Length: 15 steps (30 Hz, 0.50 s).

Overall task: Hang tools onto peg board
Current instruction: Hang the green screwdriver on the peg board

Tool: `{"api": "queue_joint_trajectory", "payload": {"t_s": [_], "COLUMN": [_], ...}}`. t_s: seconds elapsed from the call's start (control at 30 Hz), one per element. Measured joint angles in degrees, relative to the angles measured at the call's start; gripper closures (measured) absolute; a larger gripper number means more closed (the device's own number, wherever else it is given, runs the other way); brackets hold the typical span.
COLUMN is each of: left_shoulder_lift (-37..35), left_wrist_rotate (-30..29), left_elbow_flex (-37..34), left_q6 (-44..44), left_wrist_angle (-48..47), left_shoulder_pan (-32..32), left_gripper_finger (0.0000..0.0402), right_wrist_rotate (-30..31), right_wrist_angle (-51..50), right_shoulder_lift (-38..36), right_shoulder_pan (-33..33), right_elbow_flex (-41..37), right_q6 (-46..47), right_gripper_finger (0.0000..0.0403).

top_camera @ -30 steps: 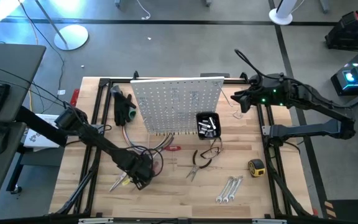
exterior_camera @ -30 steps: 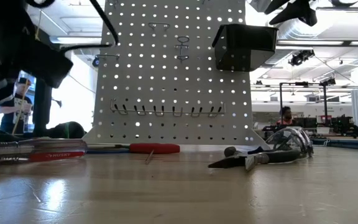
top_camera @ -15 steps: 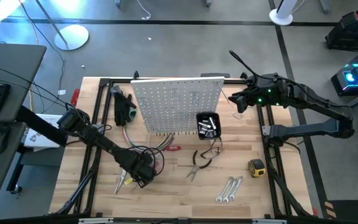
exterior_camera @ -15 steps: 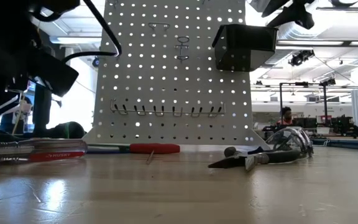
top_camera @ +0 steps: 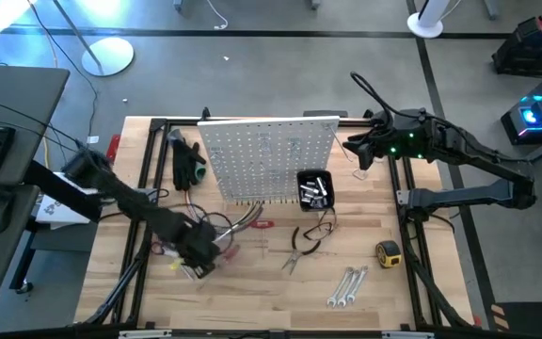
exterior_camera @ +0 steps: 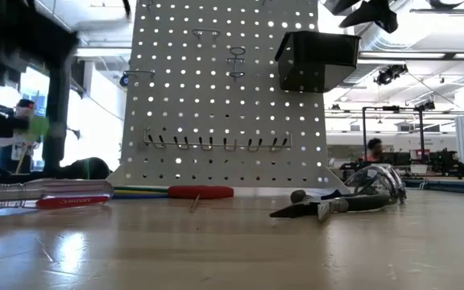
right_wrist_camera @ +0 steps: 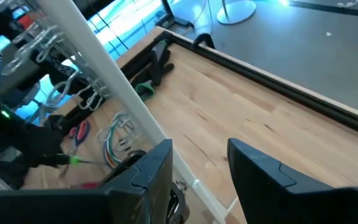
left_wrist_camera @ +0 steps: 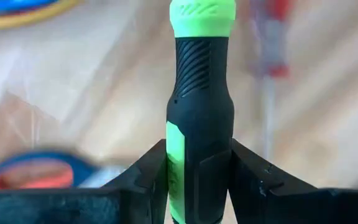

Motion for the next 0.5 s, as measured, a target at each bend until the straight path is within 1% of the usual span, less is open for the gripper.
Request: {"api": "queue_joint_trajectory", "payload": {"t_s": [0.1,0.27,0.33,0.4,0.5], "left_shoulder_lift": [-7.85,-18.32,-21.03,-22.75,-23.83], "left_wrist_rotate": [-0.91,-5.34,-7.95,-10.77,-14.07], "left_elbow_flex": [2.34,6.79,8.87,10.72,13.2], "left_q6": [-2.32,-5.43,-4.76,-2.32,1.62], "left_wrist_angle": [-0.32,-1.54,-0.43,1.88,5.75], "left_shoulder_pan": [-1.46,-2.68,-2.92,-3.45,-4.52], "left_gripper_finger": [0.0286,0.0286,0.0286,0.0286,0.0286], "right_wrist_rotate": [-1.24,-3.25,-4.64,-6.21,-7.43], "right_wrist_angle": [1.01,3.01,4.66,6.76,9.09], "right_shoulder_lift": [0.0,0.0,0.0,0.0,0.0], "right_shoulder_pan": [0.0,0.02,0.02,0.02,0.02], "right_elbow_flex": [0.0,0.0,0.0,0.0,0.0], "right_q6": [-0.39,-1.19,-1.3,-1.28,-1.17], "right_gripper_finger": [0.0253,0.0253,0.0253,0.0253,0.0253]}}
